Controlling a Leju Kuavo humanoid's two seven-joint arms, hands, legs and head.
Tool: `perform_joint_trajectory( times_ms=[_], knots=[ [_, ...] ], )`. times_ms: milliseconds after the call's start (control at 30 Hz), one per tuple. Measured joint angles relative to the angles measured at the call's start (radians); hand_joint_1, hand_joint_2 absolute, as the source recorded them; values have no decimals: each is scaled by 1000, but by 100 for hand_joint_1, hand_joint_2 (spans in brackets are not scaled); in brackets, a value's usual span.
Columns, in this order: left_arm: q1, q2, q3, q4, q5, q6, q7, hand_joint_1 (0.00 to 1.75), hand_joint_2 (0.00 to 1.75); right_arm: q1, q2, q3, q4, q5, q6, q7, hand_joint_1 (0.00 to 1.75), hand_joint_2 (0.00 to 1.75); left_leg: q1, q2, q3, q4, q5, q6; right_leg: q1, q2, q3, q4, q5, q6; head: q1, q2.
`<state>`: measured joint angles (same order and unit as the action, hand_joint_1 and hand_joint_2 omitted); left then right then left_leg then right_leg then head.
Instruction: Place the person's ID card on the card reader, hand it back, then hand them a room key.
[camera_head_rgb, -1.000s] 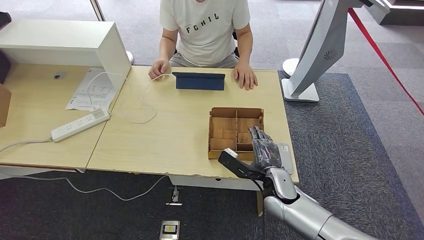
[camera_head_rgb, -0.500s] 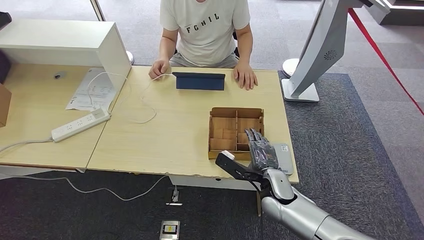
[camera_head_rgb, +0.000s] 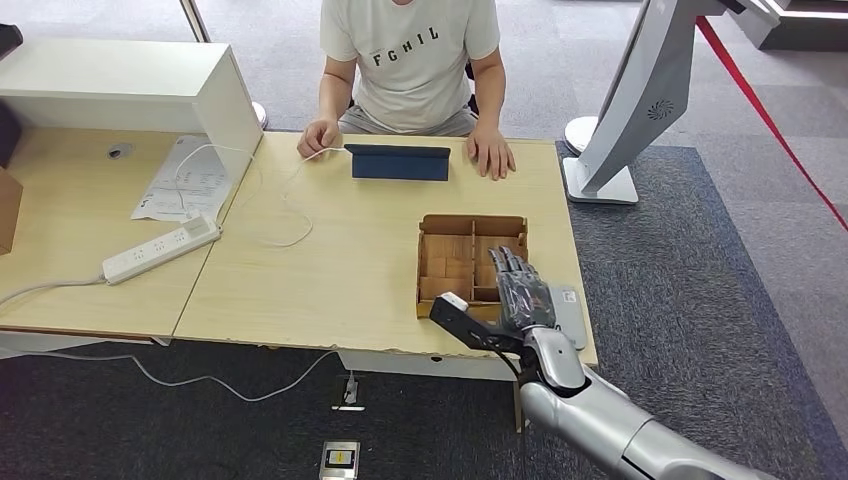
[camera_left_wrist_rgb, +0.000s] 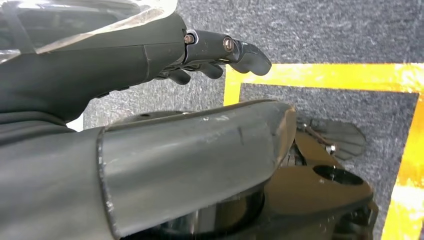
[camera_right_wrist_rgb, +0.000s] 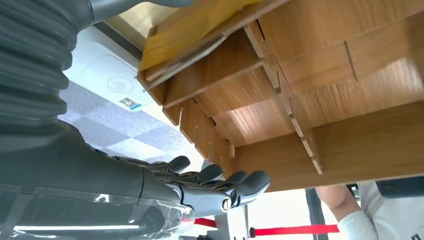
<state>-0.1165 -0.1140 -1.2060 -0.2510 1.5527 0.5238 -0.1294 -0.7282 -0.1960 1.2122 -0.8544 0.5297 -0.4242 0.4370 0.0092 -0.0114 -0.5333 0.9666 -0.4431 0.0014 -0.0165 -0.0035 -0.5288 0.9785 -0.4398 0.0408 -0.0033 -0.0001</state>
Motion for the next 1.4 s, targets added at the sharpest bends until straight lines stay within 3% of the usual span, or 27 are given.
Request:
perform_joint_trajectory(
  times_ms=[300, 533, 900, 1400],
  knots=[
    [0, 2, -2, 0, 0, -30, -13, 0, 0, -25, 21, 2, 45, 2, -12, -9, 0, 175, 0, 0, 0, 0, 0, 0, 0, 0, 0, 0, 0, 0, 0, 0],
    [1, 9, -1, -1, 15, -117, 13, 0, 0, -47, 22, 5, 82, -3, -11, -9, 0, 175, 0, 0, 0, 0, 0, 0, 0, 0, 0, 0, 0, 0, 0, 0],
    [1, 9, -1, -1, 17, -115, 5, 0, 0, -52, 11, 6, 115, -56, 18, -18, 0, 175, 0, 0, 0, 0, 0, 0, 0, 0, 0, 0, 0, 0, 0, 0],
    [3, 9, 7, -1, 17, -118, -21, 0, 0, -42, -78, 28, -164, -31, 23, 35, 0, 175, 0, 0, 0, 0, 0, 0, 0, 0, -1, 0, 0, 0, 0, 0]
  ],
)
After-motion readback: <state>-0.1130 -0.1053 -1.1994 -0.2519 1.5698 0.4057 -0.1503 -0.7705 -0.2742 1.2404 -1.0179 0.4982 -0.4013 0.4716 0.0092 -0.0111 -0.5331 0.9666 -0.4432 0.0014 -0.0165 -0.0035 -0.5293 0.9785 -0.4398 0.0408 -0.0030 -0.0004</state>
